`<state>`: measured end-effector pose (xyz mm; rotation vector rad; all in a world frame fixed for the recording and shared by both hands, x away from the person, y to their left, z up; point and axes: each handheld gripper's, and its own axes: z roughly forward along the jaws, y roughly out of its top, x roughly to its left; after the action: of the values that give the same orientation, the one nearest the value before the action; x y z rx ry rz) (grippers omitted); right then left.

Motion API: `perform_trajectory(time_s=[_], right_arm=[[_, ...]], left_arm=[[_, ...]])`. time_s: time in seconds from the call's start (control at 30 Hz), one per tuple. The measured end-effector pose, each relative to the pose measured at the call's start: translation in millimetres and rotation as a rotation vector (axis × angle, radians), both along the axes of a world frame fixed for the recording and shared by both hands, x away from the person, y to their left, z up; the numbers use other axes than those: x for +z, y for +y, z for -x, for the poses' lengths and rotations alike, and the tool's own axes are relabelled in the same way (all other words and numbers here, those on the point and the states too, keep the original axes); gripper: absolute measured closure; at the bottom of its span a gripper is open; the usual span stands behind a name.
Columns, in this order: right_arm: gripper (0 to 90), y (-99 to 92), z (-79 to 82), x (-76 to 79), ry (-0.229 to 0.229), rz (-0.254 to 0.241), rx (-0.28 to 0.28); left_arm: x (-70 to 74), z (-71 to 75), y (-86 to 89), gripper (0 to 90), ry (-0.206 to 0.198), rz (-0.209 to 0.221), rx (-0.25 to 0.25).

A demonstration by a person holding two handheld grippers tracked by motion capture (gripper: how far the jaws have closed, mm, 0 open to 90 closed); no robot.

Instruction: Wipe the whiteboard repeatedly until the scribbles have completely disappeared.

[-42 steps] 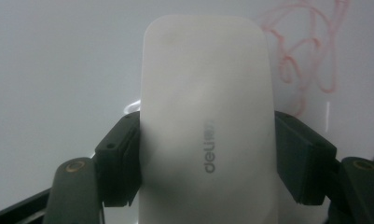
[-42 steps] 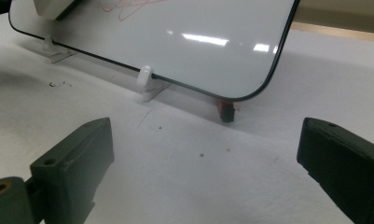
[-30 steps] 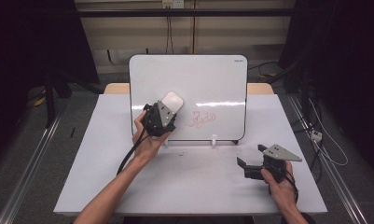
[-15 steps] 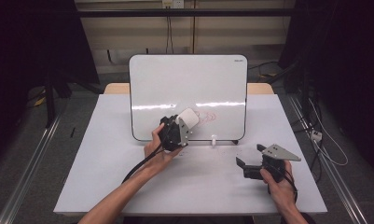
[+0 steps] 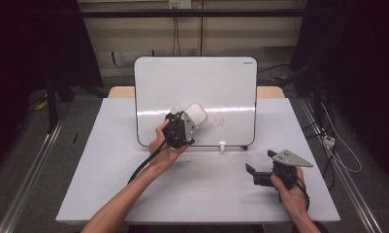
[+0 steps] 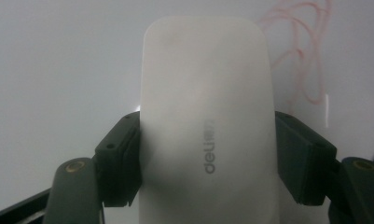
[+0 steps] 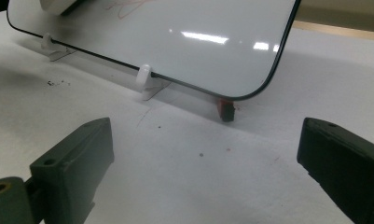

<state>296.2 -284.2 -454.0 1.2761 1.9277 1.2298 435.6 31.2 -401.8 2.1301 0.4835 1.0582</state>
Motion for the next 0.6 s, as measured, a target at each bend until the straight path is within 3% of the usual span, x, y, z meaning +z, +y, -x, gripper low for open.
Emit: perform_trajectory(time_s=[0.17, 0.27, 0.33, 0.6], right_arm=[[3.6, 0.1, -0.1, 0.1, 0.000, 0.000, -0.001], [3.6, 0.5, -0.2, 0.1, 0.002, 0.002, -0.001], [3.6, 0.8, -0.3, 0.0, 0.000, 0.005, 0.001], [3.6, 1.1, 0.7, 0.6, 0.000, 0.003, 0.000]], left_arm=[[17.6, -16.6, 6.5, 31.1, 0.007, 0.052, 0.041], [15.8, -15.6, 4.5, 31.0, -0.001, 0.068, 0.058], [13.0, -14.0, 3.1, 31.0, 0.006, 0.101, 0.067], [-0.9, -1.7, -7.0, 31.0, -0.021, 0.066, 0.021]])
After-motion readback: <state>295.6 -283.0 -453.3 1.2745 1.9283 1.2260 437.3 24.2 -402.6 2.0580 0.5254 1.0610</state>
